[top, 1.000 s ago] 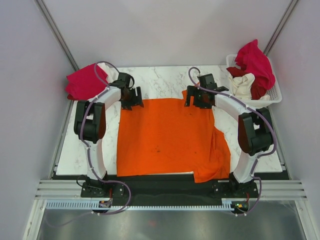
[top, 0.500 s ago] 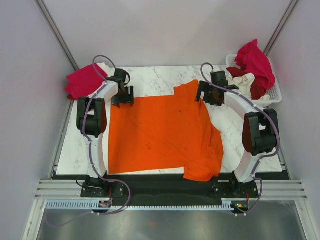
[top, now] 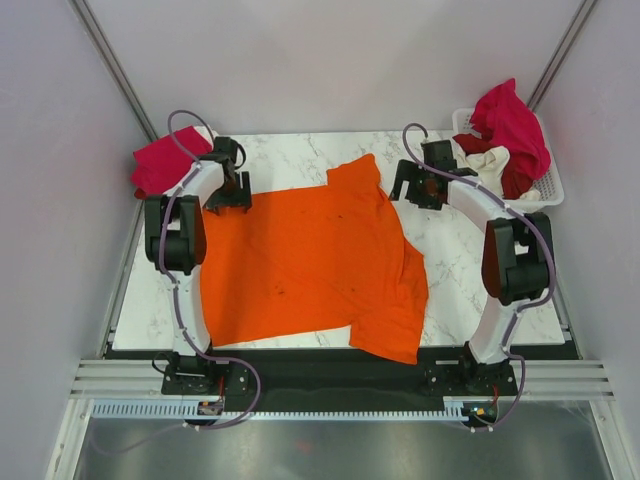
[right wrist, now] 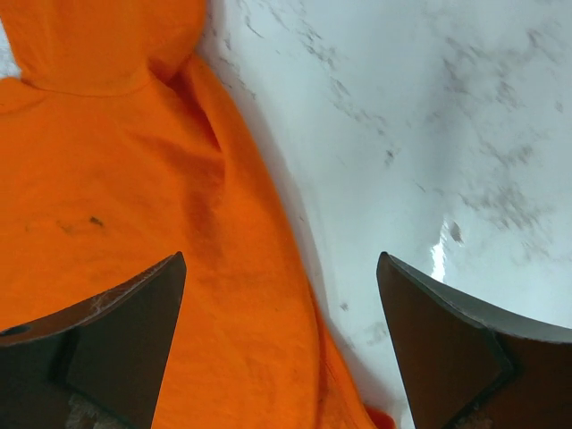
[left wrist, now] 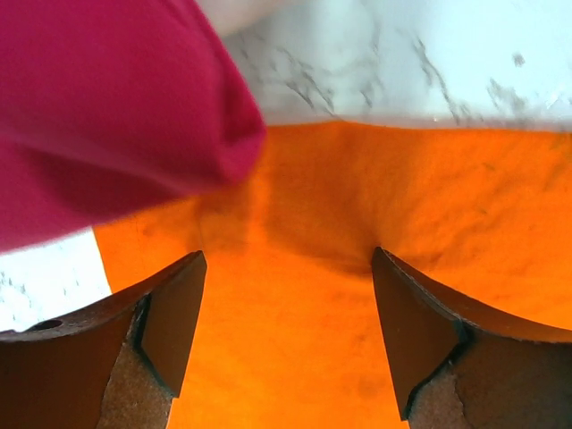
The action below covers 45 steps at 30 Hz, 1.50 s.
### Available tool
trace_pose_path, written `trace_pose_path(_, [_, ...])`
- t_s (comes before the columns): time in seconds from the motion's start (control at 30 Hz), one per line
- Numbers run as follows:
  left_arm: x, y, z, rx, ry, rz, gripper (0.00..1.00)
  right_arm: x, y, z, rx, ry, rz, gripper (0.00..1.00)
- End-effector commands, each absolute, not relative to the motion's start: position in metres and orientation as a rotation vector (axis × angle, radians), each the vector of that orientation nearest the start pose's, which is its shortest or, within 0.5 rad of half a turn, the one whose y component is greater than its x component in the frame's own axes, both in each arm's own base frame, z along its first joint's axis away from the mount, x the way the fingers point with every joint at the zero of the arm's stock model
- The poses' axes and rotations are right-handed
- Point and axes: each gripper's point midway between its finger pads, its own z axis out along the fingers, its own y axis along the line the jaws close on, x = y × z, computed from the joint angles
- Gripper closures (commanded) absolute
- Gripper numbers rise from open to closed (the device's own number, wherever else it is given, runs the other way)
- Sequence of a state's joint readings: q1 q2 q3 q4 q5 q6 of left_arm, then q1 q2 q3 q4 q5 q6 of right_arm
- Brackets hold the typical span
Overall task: Fold and stack the t-shirts
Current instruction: Flatten the tshirt out
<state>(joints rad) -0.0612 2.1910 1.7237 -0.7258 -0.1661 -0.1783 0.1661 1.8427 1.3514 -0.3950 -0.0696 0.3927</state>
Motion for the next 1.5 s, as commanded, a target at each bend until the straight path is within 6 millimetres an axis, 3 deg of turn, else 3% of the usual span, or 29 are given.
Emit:
trace_pose_path(0.0, [0.465,-0.024,0.060,-0.087,2.698,0.232,0.17,0.489,0.128,0.097,0.206,2.407,0.455,0.05])
trace_pose_path(0.17, [0.455,-0.046,0.097,-0.064,2.632,0.153,0.17,0.519,0.141,0.070,0.211,2.441,0.500,0.11])
trace_pose_path(0.2, [0.453,-0.046,0.097,-0.078,2.632,0.151,0.17,0.532,0.145,0.078,0.206,2.413,0.522,0.12])
trace_pose_path(0.23, [0.452,-0.045,0.098,-0.080,2.628,0.157,0.17,0.537,0.147,0.063,0.212,2.435,0.527,0.12])
trace_pose_path(0.3, [0.451,-0.044,0.093,-0.087,2.641,0.163,0.16,0.556,0.151,0.069,0.227,2.399,0.543,0.10])
trace_pose_path(0.33, [0.450,-0.046,0.091,-0.083,2.648,0.147,0.16,0.560,0.155,0.052,0.237,2.423,0.558,0.10])
trace_pose_path(0.37, [0.449,-0.048,0.088,-0.083,2.659,0.135,0.16,0.572,0.158,0.061,0.239,2.391,0.575,0.10])
trace_pose_path(0.43, [0.446,-0.054,0.089,-0.084,2.662,0.090,0.17,0.581,0.166,0.043,0.271,2.404,0.604,0.10])
trace_pose_path(0.47, [0.441,-0.056,0.089,-0.091,2.666,0.068,0.17,0.590,0.171,0.048,0.271,2.377,0.617,0.10])
trace_pose_path(0.53, [0.436,-0.065,0.105,-0.089,2.638,0.009,0.17,0.599,0.182,0.030,0.300,2.373,0.652,0.12])
trace_pose_path(0.6, [0.425,-0.074,0.121,-0.067,2.605,-0.024,0.17,0.612,0.198,0.033,0.289,2.345,0.702,0.26])
trace_pose_path(0.63, [0.417,-0.074,0.119,-0.058,2.612,-0.025,0.17,0.611,0.202,0.015,0.310,2.372,0.723,0.41])
trace_pose_path(0.7, [0.409,-0.079,0.125,-0.047,2.598,-0.058,0.17,0.617,0.212,0.015,0.305,2.359,0.753,0.52])
trace_pose_path(0.73, [0.399,-0.078,0.129,-0.045,2.592,-0.070,0.18,0.618,0.213,0.008,0.314,2.366,0.753,0.72])
trace_pose_path(0.8, [0.391,-0.081,0.134,-0.032,2.565,-0.099,0.18,0.623,0.213,0.008,0.316,2.351,0.736,0.87])
trace_pose_path(0.83, [0.378,-0.084,0.135,-0.009,2.556,-0.133,0.18,0.626,0.209,0.011,0.316,2.339,0.722,1.00])
trace_pose_path(0.9, [0.373,-0.087,0.139,0.014,2.519,-0.147,0.19,0.635,0.187,0.023,0.322,2.300,0.565,1.00])
trace_pose_path(0.97, [0.362,-0.087,0.139,0.031,2.497,-0.153,0.20,0.636,0.167,0.075,0.262,2.205,0.360,1.00])
trace_pose_path(1.0, [0.362,-0.090,0.140,0.047,2.482,-0.152,0.20,0.639,0.149,0.129,0.290,2.088,0.217,1.00])
trace_pose_path(1.1, [0.361,-0.095,0.139,0.065,2.479,-0.154,0.21,0.629,0.163,0.192,0.190,1.963,0.133,1.00])
trace_pose_path(1.17, [0.363,-0.096,0.138,0.068,2.484,-0.156,0.22,0.625,0.186,0.215,0.114,1.923,0.132,1.00])
trace_pose_path(1.23, [0.364,-0.097,0.141,0.068,2.476,-0.165,0.22,0.622,0.208,0.217,-0.012,1.918,0.083,1.00])
trace_pose_path(1.27, [0.363,-0.097,0.141,0.066,2.474,-0.166,0.22,0.623,0.214,0.212,-0.051,1.917,0.060,0.99])
trace_pose_path(1.3, [0.363,-0.097,0.142,0.068,2.471,-0.166,0.22,0.625,0.216,0.190,-0.101,1.944,0.016,0.93])
trace_pose_path(1.33, [0.362,-0.096,0.141,0.065,2.476,-0.162,0.22,0.631,0.207,0.187,-0.070,1.941,-0.039,0.32])
trace_pose_path(1.37, [0.362,-0.096,0.139,0.064,2.478,-0.159,0.22,0.631,0.195,0.175,-0.037,1.970,-0.111,0.02])
trace_pose_path(1.4, [0.361,-0.097,0.137,0.068,2.487,-0.163,0.22,0.635,0.183,0.138,-0.006,2.035,-0.193,0.02])
trace_pose_path(1.43, [0.360,-0.097,0.136,0.067,2.490,-0.163,0.22,0.645,0.165,0.154,0.066,2.017,-0.210,0.02])
trace_pose_path(1.47, [0.360,-0.097,0.136,0.067,2.488,-0.165,0.22,0.637,0.149,0.134,0.088,2.102,-0.250,0.02])
